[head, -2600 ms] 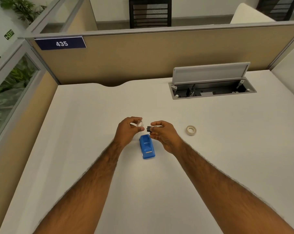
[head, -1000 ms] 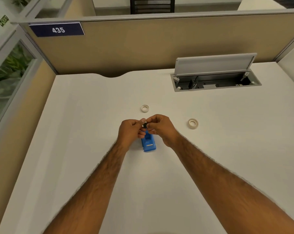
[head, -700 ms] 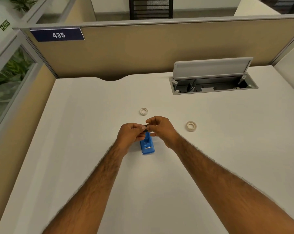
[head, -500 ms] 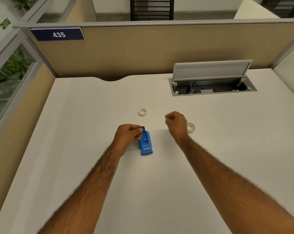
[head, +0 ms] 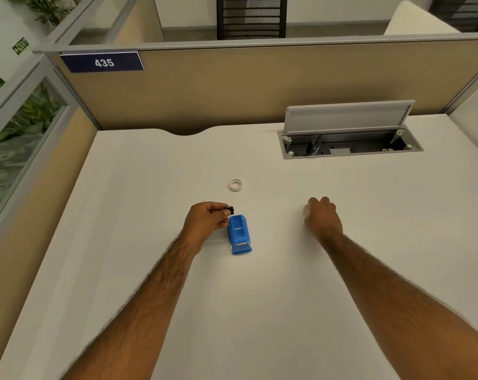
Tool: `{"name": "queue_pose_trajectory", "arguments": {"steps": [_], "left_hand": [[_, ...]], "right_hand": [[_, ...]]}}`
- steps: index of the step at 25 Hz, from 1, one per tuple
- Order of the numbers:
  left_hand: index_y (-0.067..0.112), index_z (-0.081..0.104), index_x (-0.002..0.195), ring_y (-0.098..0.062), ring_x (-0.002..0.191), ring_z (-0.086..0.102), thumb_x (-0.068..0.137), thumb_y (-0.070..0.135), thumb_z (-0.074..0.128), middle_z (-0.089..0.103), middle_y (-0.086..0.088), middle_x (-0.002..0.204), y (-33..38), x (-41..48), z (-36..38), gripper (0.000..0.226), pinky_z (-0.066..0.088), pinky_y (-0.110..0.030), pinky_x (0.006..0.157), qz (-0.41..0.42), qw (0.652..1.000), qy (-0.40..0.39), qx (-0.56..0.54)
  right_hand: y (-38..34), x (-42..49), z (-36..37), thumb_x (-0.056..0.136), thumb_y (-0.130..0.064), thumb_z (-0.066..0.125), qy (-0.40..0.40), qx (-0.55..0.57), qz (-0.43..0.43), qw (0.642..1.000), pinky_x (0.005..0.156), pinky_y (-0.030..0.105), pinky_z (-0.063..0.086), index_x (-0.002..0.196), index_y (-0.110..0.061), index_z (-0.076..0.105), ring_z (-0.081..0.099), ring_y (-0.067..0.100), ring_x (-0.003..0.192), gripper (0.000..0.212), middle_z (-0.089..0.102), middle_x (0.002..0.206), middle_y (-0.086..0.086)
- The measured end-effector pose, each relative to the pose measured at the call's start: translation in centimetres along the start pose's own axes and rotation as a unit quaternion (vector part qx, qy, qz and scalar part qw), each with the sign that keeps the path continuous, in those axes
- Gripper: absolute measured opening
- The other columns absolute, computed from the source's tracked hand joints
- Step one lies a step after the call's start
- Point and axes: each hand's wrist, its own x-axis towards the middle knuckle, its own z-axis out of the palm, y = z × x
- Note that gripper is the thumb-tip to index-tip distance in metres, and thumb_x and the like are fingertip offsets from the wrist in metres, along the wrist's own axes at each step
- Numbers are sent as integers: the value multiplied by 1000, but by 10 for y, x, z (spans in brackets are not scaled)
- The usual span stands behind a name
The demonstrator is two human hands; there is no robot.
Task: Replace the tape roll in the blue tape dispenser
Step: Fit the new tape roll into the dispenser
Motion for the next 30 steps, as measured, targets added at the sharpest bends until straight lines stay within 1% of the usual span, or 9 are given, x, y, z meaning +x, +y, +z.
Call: {"name": "queue_pose_trajectory", "arguments": {"steps": [2,5,8,11,14,19,23,25,30], "left_hand": [[7,74,107,-16,84,74,87,5,72,78,-7,98,2,-1,-1,20,62,-29,78,4,1000,-1,3],[6,74,107,-20,87,74,87,5,72,78,-9,99,5,-3,-1,20,62,-30,79,8,1000,2,-4],[9,74,102,-22,88,75,86,4,73,78,-9,98,11,-3,2,17,62,-31,80,12,1000,5,-10],[14,75,97,-22,88,76,85,5,74,78,-5,95,19,-5,3,16,63,-30,79,19,1000,9,0],[18,76,96,-19,86,77,85,5,75,79,0,90,24,-8,3,17,62,-26,75,38,999,1,10],[29,75,89,-16,83,77,85,7,75,79,8,85,30,-16,3,22,59,-19,67,62,997,-8,36],[28,76,89,-17,85,77,85,7,75,80,5,89,32,-20,3,21,62,-25,76,73,997,-11,29],[28,76,91,-16,84,77,85,8,75,79,5,91,32,-21,4,20,61,-24,75,76,996,-6,38],[25,77,93,-12,78,76,83,7,77,79,9,84,35,-24,1,21,59,-18,67,89,994,-15,60]], "right_hand": [[-10,-3,0,90,-13,53,-3,62,-9,998,80,41,51,111,-2,59,56,39,104,25,55,112,19],[-39,-13,-6,79,-12,72,-41,204,-50,977,81,33,49,116,-9,63,61,27,100,38,62,113,9],[-76,-28,-17,80,-13,76,-123,361,-68,922,74,31,55,127,-25,61,66,13,92,51,64,115,-3],[-102,-36,-24,83,-10,73,-179,430,-94,880,82,30,58,128,-26,61,70,12,93,50,66,121,-3],[-115,-41,-29,83,-5,73,-203,464,-117,854,90,32,56,130,-19,61,71,16,98,50,67,123,-2],[-121,-44,-32,83,-3,73,-208,465,-128,851,94,37,55,130,-16,61,70,17,100,50,68,123,0],[-121,-46,-33,83,-4,74,-210,460,-129,853,97,43,54,129,-15,62,70,19,101,49,69,120,0],[-121,-47,-34,83,-4,73,-213,463,-133,850,97,44,54,129,-14,62,70,21,102,48,69,120,1],[-122,-50,-35,82,-2,74,-218,475,-144,840,96,44,55,123,-16,65,71,21,100,44,71,117,3]]}}
